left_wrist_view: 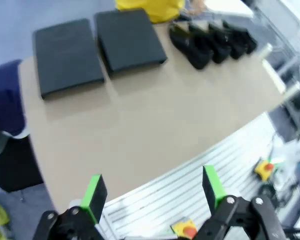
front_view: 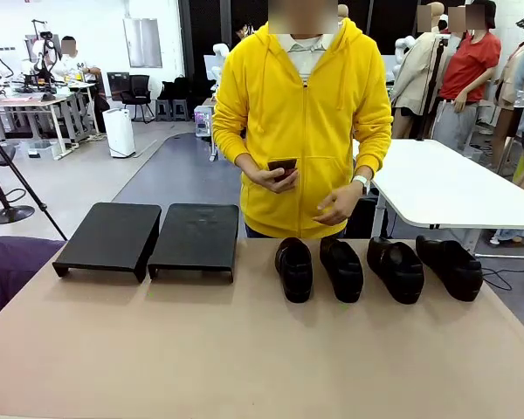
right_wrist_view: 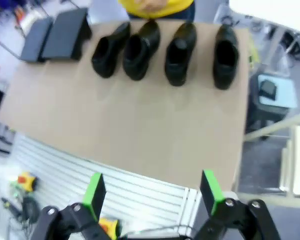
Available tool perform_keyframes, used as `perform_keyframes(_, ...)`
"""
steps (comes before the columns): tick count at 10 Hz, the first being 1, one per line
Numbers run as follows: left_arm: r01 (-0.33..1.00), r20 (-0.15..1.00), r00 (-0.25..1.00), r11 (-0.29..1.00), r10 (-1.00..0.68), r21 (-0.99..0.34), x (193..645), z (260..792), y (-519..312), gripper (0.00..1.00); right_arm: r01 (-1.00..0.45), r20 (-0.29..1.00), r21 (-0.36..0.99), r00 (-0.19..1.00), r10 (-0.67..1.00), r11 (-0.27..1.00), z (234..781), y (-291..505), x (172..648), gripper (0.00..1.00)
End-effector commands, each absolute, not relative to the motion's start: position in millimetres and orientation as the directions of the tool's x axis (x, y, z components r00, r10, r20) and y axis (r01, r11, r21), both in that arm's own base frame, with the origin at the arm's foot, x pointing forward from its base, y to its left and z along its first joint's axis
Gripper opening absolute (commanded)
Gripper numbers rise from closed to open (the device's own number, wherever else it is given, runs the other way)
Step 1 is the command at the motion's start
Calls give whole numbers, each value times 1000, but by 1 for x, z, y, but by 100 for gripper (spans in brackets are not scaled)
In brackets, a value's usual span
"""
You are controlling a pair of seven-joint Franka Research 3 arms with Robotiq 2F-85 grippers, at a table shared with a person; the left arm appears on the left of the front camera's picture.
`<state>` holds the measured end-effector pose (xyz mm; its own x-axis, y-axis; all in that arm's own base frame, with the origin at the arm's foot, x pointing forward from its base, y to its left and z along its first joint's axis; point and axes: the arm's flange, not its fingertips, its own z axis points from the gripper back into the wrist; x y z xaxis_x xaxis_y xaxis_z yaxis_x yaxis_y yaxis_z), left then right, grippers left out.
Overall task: Organize the shoes by placing them on the stand.
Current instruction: Pick up one Shoe and place it in the middle of the table.
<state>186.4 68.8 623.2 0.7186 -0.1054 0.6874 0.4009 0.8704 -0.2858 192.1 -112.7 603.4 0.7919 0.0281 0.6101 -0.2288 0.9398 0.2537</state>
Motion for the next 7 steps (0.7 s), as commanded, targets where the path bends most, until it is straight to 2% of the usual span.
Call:
perform_keyframes(1,481,657,718,846,-228,-231,195,624,31,100,-285,593,220,799,104,933,605,-87,202,100)
perform_keyframes(7,481,657,718,846,-228,-231,195,624,31,100,-285,593,220,799,104,933,605,-87,202,100)
